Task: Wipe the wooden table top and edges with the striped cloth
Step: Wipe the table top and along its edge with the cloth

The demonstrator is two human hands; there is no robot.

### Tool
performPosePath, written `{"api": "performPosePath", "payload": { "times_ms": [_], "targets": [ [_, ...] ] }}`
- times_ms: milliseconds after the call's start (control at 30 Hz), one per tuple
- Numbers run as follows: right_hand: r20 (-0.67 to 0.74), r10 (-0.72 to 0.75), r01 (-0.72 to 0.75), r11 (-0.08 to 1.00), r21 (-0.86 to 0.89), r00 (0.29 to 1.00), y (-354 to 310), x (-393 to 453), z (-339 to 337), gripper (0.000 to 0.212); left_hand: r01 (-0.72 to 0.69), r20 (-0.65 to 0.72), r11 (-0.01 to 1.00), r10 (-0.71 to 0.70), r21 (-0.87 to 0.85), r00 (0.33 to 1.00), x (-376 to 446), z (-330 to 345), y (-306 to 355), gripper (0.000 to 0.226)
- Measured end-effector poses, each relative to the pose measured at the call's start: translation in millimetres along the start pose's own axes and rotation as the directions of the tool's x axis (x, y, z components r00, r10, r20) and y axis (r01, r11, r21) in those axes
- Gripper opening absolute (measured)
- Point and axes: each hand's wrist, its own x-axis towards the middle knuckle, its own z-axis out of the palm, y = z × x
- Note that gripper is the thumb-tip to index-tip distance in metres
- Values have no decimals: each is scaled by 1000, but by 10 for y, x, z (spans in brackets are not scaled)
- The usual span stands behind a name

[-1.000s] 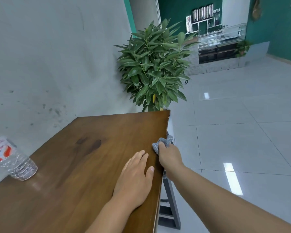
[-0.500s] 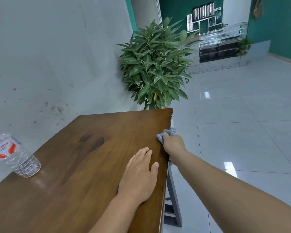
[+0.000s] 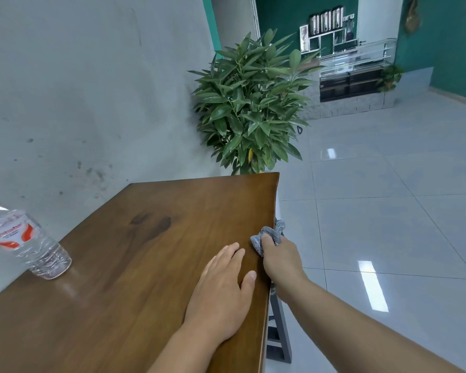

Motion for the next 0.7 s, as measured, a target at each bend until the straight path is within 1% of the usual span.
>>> {"api": "performPosePath", "payload": {
  "times_ms": [133,333,467,533,700],
  "targets": [
    [18,56,-57,998,13,998,-134,159,-13,26,16,-10,1000,-16,-20,1000,27,13,-1,56],
    [13,90,-91,995,39,996,-320,329,-37,32,5,-21,1000,-5,-29,1000,2,7,4,55],
    [2,87,-87,996,25,996,-254,196,-20,35,-3,-14,1000,2,-21,1000,-56,-10,0,55],
    [3,72,-72,997,5,997,-171,74,-22,31,-1,-2,1000,1,-16,1000,-93,-17,-4,55],
    [40,57,-59,998,28,998,-15,-206,-49,26,14,3,1000,-14,-9,1000,-125,-8,-11,56]
  ]
}}
